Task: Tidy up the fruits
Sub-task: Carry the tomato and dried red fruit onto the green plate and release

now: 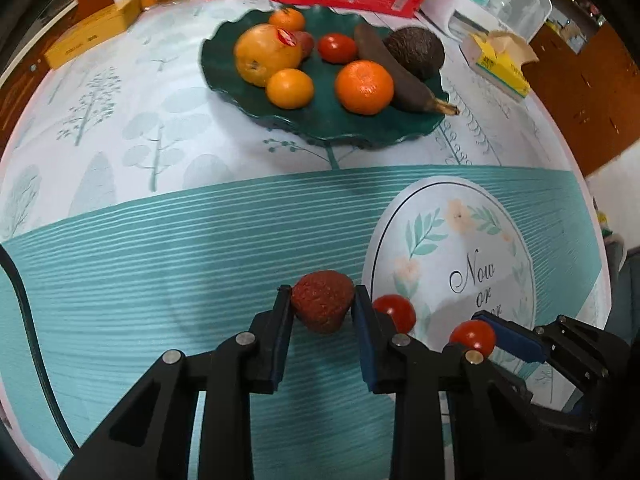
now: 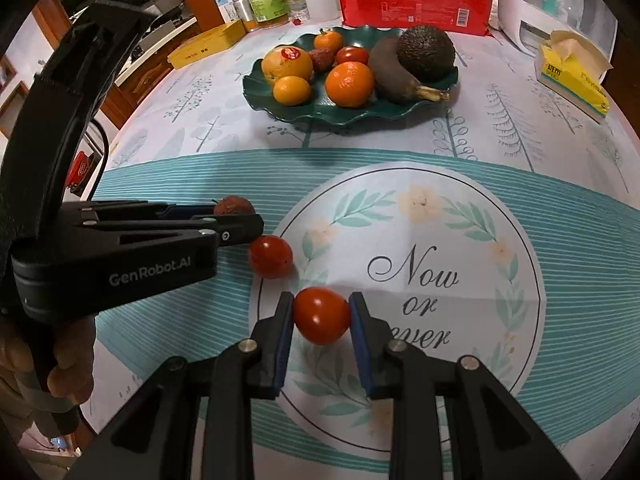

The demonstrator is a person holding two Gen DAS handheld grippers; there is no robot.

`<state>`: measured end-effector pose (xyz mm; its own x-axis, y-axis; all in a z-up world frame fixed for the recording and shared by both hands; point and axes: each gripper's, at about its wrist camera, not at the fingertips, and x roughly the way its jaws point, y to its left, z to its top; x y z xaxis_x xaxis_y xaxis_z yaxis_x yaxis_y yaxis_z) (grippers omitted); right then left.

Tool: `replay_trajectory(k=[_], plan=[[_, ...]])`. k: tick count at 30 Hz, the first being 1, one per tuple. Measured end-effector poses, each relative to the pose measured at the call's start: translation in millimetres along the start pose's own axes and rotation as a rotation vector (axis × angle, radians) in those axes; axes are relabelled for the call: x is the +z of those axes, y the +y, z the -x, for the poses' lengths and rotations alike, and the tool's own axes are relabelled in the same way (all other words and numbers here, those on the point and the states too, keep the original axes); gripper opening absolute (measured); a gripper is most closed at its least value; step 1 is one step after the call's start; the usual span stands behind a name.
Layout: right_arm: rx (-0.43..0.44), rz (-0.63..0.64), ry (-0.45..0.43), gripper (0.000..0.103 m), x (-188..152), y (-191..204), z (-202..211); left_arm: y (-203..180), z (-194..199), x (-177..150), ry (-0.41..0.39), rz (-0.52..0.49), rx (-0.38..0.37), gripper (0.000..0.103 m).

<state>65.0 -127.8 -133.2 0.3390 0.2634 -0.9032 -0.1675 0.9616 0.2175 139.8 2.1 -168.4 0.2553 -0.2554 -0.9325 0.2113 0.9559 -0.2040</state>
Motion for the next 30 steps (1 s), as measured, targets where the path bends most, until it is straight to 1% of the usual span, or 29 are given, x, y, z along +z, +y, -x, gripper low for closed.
replay_trajectory(k=[6, 8, 10, 12, 15, 17, 20, 22, 26, 28, 30], plan=[[0.021, 0.028, -0.040, 0.027, 11, 2, 24, -3, 47, -2, -0.075, -0.005, 0.018, 0.027], [0.024, 0.045, -0.064, 0.027, 19, 3, 36, -9, 63, 4, -0.101, -0.013, 0.028, 0.027], [0.032, 0.063, -0.090, 0.027, 33, 3, 53, -11, 89, 12, -0.134, -0.027, 0.044, 0.027], [0.037, 0.081, -0.121, 0.027, 52, 3, 73, -10, 111, 20, -0.164, -0.037, 0.062, 0.027], [0.046, 0.105, -0.177, 0.027, 87, 3, 108, -13, 149, 44, -0.216, -0.044, 0.082, 0.027], [0.055, 0.118, -0.210, 0.027, 111, 4, 131, -16, 174, 65, -0.256, -0.053, 0.099, 0.027], [0.055, 0.125, -0.268, 0.027, 153, 2, 168, -23, 207, 94, -0.310, -0.081, 0.146, 0.027], [0.051, 0.128, -0.305, 0.027, 181, 1, 189, -27, 224, 112, -0.338, -0.094, 0.166, 0.027], [0.018, 0.144, -0.366, 0.027, 223, 1, 212, -29, 237, 141, -0.357, -0.114, 0.199, 0.028], [0.010, 0.140, -0.374, 0.027, 236, -1, 213, -28, 231, 155, -0.349, -0.119, 0.203, 0.028], [0.006, 0.135, -0.369, 0.027, 251, -3, 205, -24, 217, 170, -0.330, -0.115, 0.198, 0.028]])
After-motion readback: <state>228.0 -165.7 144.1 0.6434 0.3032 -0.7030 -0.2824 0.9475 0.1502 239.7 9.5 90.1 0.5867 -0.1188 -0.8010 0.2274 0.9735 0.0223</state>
